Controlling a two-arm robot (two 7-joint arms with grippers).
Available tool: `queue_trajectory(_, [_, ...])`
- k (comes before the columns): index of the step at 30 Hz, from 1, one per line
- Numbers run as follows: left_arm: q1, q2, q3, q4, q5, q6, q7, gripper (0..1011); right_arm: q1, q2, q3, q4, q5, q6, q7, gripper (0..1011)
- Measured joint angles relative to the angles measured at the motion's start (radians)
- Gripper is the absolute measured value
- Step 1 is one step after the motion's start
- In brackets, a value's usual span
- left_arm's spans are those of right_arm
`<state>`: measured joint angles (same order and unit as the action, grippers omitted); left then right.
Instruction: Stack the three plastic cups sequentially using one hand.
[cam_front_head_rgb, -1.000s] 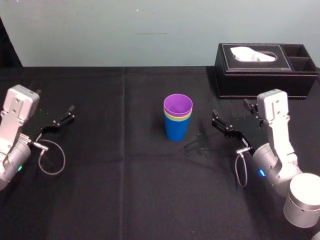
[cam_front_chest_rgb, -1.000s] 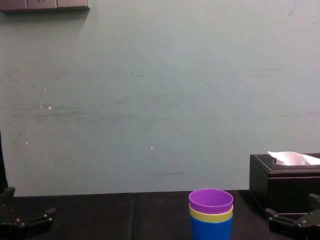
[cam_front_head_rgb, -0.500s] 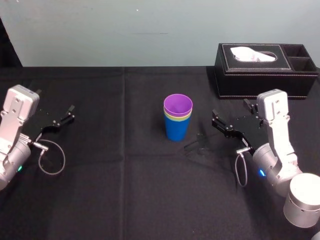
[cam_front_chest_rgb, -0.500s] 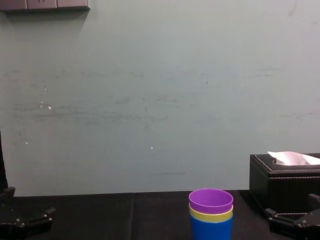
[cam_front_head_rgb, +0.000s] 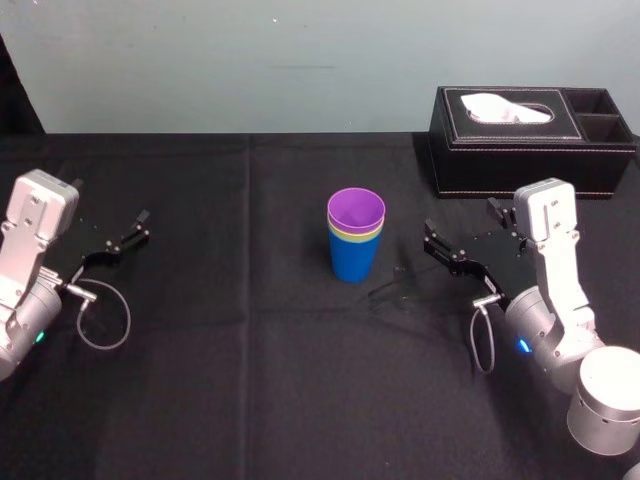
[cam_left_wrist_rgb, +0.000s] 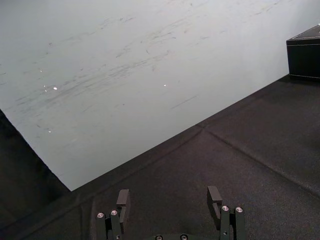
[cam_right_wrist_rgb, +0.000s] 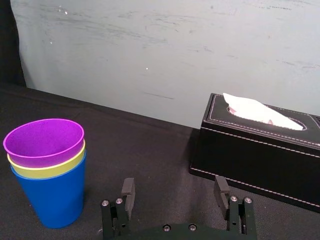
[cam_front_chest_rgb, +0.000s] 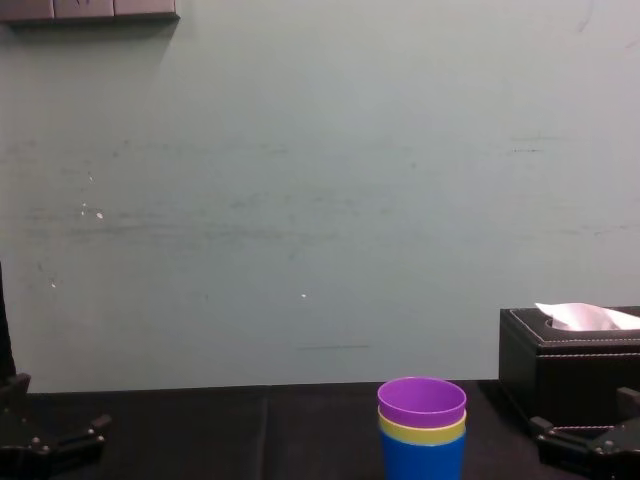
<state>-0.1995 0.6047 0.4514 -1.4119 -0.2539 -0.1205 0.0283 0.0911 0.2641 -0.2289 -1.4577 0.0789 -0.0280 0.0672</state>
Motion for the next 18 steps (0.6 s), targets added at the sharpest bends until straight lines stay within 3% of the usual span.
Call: queue_trajectory(18, [0.0,0.0,0.0,0.0,0.0,0.0,0.0,1011,0.0,0.0,0.0,0.0,0.0,0.0,0.0,1003])
